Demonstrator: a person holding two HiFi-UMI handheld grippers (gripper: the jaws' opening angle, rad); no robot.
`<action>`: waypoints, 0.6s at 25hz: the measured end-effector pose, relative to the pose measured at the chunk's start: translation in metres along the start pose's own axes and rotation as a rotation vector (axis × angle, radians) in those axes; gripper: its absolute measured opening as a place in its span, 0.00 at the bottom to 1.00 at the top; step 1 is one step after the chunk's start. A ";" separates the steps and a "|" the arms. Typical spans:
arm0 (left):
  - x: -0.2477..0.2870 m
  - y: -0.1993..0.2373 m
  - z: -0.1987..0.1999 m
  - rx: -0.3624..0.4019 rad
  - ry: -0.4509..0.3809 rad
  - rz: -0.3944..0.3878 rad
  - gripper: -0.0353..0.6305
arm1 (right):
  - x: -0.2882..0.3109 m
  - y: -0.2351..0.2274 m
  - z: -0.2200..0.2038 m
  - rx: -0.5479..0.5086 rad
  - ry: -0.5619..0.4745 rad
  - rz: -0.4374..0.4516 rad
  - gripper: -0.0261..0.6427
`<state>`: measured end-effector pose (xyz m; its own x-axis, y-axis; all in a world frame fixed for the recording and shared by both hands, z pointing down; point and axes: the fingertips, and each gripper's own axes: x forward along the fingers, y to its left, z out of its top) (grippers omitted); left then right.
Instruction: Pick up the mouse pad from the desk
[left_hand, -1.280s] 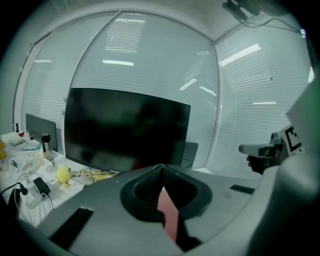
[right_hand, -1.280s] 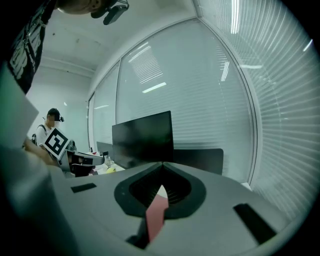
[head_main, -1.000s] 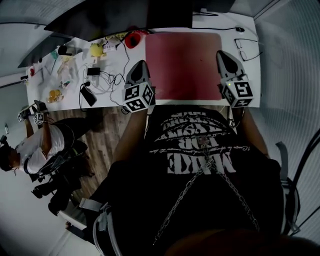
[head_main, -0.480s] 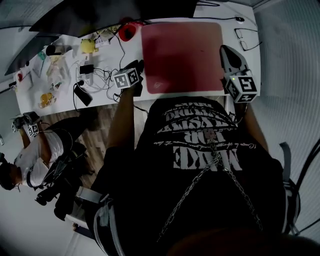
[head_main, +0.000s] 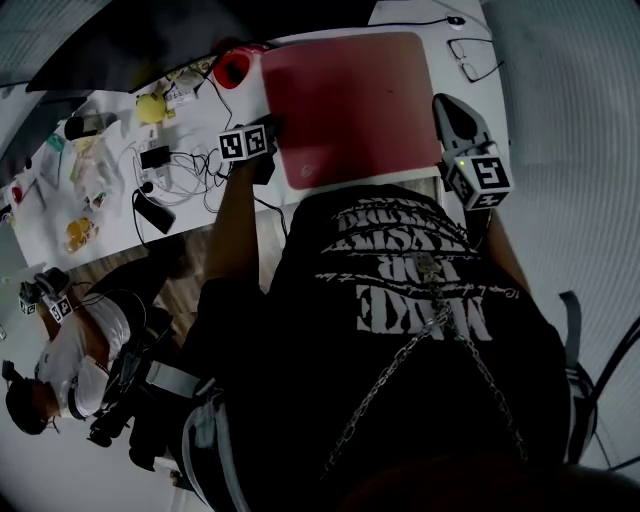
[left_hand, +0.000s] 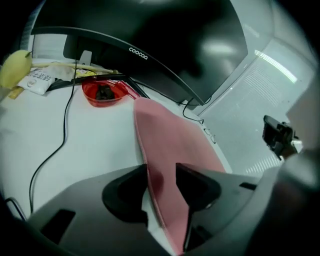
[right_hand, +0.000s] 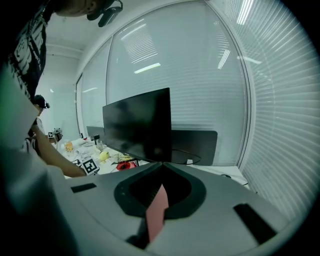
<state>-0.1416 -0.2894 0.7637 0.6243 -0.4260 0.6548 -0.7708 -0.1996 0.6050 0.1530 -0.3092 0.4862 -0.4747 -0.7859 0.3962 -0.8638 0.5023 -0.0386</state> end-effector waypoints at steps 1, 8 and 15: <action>0.000 -0.001 0.001 -0.030 0.002 -0.028 0.30 | -0.001 0.000 0.000 0.002 0.001 -0.006 0.03; 0.004 -0.014 -0.001 -0.152 0.003 -0.170 0.37 | -0.003 -0.004 -0.008 0.011 0.014 -0.018 0.03; 0.013 -0.028 -0.004 -0.115 0.013 -0.173 0.37 | 0.011 -0.039 -0.063 0.012 0.157 -0.035 0.03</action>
<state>-0.1111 -0.2854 0.7571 0.7486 -0.3822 0.5418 -0.6324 -0.1661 0.7566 0.1921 -0.3144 0.5498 -0.4124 -0.7367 0.5359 -0.8820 0.4701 -0.0325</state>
